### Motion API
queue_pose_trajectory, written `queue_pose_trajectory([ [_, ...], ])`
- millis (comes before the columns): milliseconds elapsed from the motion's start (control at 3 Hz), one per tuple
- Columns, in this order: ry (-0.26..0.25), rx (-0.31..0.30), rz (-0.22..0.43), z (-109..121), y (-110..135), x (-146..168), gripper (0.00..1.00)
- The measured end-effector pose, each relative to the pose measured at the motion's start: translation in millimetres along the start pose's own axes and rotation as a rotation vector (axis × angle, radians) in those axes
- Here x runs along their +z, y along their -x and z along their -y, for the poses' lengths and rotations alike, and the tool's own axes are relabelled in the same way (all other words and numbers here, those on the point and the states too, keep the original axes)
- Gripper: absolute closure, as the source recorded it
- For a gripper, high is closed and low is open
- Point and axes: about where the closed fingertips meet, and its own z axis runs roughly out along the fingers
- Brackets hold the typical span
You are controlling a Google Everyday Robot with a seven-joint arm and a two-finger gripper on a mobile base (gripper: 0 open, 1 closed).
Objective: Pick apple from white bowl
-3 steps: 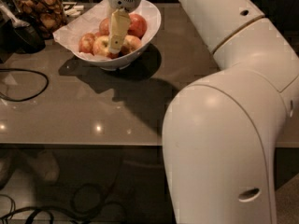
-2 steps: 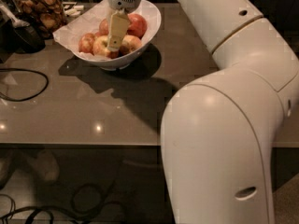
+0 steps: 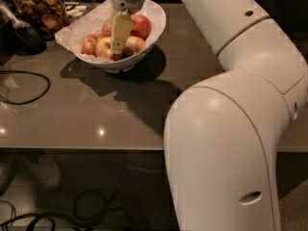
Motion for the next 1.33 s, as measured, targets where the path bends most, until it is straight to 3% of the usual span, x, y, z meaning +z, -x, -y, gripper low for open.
queue_pose_trajectory([
  [1333, 0.035, -0.007, 0.006, -4.1, 6.1, 14.8, 0.33],
])
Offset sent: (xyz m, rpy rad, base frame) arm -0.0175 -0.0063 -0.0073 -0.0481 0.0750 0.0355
